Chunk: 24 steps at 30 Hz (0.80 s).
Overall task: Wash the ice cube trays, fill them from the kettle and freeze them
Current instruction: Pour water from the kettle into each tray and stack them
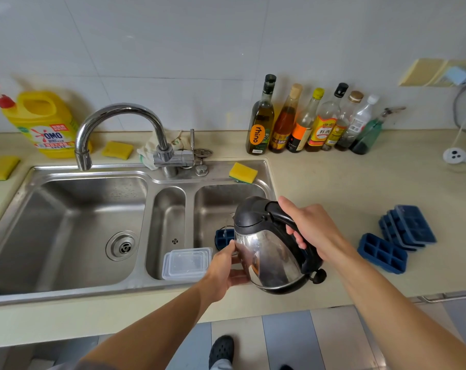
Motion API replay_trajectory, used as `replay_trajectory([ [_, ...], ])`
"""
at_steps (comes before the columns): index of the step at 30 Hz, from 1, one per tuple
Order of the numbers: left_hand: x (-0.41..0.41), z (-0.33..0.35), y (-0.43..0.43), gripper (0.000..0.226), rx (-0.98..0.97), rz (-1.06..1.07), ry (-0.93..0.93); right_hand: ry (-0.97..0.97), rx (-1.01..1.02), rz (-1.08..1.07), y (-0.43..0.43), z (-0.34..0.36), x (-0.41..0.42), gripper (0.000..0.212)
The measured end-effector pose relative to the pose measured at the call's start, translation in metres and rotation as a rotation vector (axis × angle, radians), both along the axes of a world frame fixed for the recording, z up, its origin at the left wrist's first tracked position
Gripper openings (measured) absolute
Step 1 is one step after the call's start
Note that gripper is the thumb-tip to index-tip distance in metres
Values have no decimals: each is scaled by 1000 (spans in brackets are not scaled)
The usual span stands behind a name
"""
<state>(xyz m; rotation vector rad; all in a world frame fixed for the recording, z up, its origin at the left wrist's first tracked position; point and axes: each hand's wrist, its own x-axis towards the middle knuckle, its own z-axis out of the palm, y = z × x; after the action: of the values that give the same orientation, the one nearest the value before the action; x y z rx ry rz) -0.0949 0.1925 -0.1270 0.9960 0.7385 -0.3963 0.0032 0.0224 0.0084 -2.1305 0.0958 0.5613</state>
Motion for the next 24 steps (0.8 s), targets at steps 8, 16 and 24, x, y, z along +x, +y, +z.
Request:
replay_trajectory([
  [8,-4,-2,0,55,35,-22,10,6,-1,5,-1,1,-5,71],
  [16,-8,0,-5,53,48,-35,25,4,2,19,-7,5,-8,71],
  [24,-11,9,-13,66,30,-37,4,5,-6,27,-13,13,-9,70],
])
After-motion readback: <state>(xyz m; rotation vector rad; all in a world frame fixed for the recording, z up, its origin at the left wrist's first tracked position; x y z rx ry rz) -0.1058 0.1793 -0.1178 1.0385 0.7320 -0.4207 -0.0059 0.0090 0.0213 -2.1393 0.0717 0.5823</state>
